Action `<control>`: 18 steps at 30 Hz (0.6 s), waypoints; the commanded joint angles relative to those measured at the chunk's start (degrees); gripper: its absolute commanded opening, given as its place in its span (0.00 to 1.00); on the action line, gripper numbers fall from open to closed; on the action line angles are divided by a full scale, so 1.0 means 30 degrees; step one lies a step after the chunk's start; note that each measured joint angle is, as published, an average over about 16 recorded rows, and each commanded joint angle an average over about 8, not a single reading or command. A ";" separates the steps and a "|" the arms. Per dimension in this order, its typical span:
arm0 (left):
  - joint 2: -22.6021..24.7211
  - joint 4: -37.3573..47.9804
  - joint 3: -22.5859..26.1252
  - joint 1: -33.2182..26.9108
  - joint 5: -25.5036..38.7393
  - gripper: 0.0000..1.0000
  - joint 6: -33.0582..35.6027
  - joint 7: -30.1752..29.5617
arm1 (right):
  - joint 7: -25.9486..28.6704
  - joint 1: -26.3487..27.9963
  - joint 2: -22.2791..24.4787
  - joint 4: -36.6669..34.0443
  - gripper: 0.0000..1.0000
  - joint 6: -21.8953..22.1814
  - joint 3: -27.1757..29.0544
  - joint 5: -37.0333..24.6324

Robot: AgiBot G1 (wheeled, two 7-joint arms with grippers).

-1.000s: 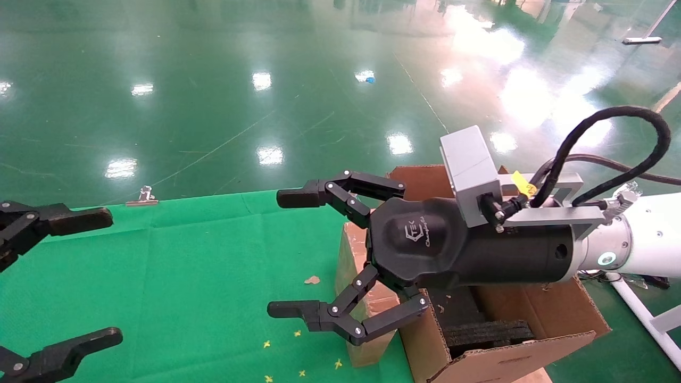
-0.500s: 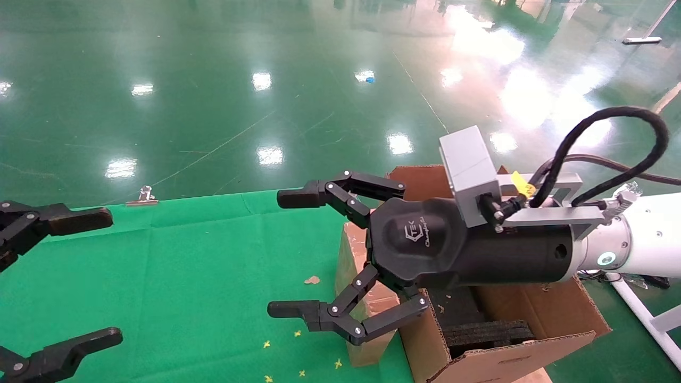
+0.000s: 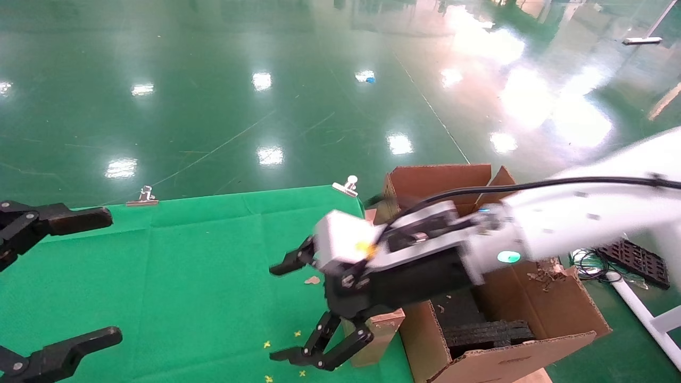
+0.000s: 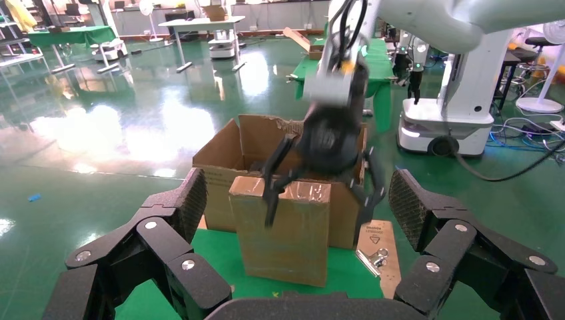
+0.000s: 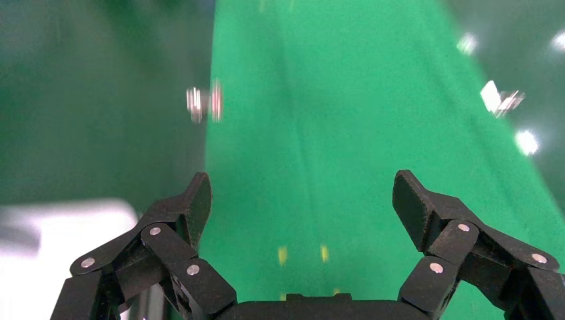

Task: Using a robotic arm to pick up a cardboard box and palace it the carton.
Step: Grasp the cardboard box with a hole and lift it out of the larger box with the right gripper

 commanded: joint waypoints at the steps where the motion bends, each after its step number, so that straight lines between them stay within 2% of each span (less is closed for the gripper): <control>1: -0.0001 0.0000 0.0003 -0.0001 -0.0002 1.00 -0.0001 0.0002 | 0.0593 0.1159 -0.0828 0.0011 1.00 -0.0421 -0.1060 -0.1728; 7: -0.0005 0.0001 0.0012 -0.0003 -0.0008 1.00 -0.0005 0.0006 | 0.2208 0.4322 -0.2231 -0.0032 1.00 -0.0834 -0.4131 -0.4107; 18: -0.0011 0.0001 0.0028 -0.0006 -0.0019 1.00 -0.0011 0.0014 | 0.5274 1.1198 -0.2710 -0.0075 1.00 -0.1105 -1.0598 -0.6289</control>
